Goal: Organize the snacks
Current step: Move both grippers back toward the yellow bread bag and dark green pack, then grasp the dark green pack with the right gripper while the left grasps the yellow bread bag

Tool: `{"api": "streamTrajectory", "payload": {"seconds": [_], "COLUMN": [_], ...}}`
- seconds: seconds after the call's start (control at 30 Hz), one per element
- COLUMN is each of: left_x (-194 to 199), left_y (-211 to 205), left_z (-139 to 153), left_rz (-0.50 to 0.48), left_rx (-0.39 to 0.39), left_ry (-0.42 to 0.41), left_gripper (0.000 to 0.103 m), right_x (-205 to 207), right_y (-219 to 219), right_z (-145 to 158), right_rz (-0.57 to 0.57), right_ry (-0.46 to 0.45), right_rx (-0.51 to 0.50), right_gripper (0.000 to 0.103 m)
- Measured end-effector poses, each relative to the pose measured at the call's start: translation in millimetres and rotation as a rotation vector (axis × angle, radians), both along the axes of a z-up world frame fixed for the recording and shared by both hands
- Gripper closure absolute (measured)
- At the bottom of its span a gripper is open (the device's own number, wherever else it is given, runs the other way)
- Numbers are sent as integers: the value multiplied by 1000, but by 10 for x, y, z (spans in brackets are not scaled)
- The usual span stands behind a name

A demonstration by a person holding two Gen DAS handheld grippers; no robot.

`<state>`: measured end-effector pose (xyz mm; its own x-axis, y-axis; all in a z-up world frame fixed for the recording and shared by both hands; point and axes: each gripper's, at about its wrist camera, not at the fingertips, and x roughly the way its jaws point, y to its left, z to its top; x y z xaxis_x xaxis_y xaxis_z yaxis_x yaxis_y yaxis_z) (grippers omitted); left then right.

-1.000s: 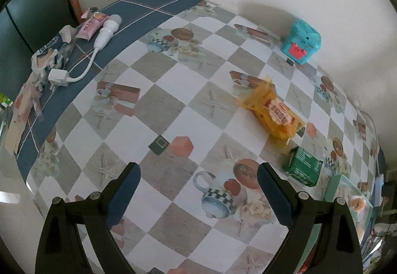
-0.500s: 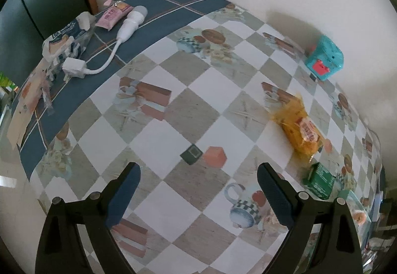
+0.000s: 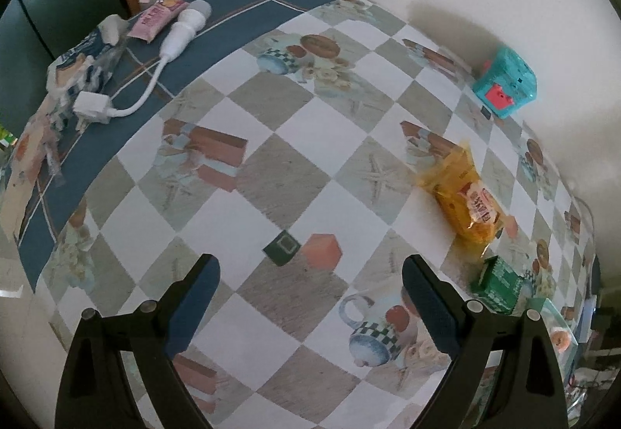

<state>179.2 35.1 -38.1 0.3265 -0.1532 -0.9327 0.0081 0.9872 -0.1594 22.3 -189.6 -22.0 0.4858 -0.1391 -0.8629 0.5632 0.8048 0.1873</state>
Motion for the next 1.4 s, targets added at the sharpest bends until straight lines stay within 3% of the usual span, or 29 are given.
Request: {"api": "streamTrajectory", "payload": {"seconds": [0.43, 0.93, 1.4], "left_x": [251, 462, 549], "left_y": [-247, -541, -837], "left_z": [-69, -217, -217], "left_rz": [-24, -34, -97], "left_rx": [-36, -81, -240], "left_ry": [7, 5, -40], "left_gripper": [8, 8, 8], "right_x": [397, 774, 892], "right_y": [24, -36, -179], "right_z": [-72, -495, -707], "right_rz": [39, 55, 39], "right_ry": [-18, 8, 24], "right_rx": [-15, -4, -13], "right_gripper": [0, 3, 15]}}
